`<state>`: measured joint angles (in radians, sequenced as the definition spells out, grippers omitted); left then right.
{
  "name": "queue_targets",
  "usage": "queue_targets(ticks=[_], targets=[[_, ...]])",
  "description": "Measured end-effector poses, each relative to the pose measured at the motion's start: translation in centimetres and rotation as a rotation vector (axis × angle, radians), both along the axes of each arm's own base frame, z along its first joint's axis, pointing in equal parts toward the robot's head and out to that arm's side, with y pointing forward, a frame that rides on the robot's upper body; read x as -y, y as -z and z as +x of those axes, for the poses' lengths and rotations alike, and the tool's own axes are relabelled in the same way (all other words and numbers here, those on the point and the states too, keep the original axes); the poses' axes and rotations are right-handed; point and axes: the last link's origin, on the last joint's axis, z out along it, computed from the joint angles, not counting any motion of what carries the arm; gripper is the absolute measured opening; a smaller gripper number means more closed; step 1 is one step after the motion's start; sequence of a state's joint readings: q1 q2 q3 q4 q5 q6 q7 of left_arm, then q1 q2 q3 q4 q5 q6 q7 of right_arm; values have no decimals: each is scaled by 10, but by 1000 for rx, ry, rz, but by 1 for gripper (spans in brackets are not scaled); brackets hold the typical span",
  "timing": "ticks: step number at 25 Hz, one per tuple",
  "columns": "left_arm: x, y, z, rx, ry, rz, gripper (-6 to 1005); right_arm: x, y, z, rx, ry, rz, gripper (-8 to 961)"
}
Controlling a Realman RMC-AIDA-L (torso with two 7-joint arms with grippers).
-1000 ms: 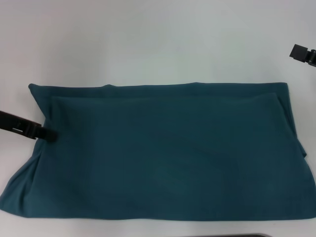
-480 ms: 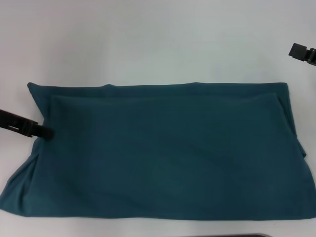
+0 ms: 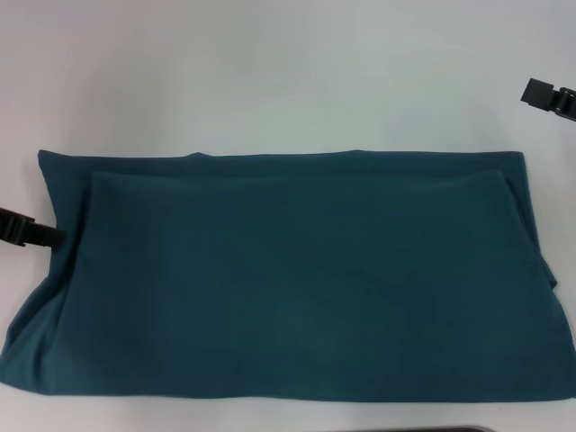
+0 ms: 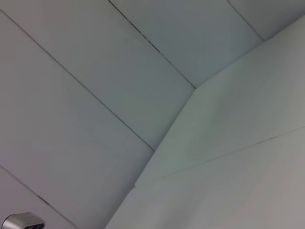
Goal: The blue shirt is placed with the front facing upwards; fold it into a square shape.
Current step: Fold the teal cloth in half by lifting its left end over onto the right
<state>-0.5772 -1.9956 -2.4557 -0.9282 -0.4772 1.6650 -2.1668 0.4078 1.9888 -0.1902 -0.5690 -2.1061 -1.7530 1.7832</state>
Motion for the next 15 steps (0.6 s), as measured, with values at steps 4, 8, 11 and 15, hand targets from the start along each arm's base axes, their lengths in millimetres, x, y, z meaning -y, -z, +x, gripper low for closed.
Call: queue_targets(ticks=[4,8,11,15], targets=[[0,1,0,-2,-2,2,64,0,0,0,0,1,1,841],[-1,4,2,1,-8,-1,65,0,0,0,0,1,2,835],[-1,5,5,14,-5,-11,65,-1,-1,0,1,0,3,829],[0,8,8,26,-3,-33,66,-1,-2,0,4,-1,5,823]])
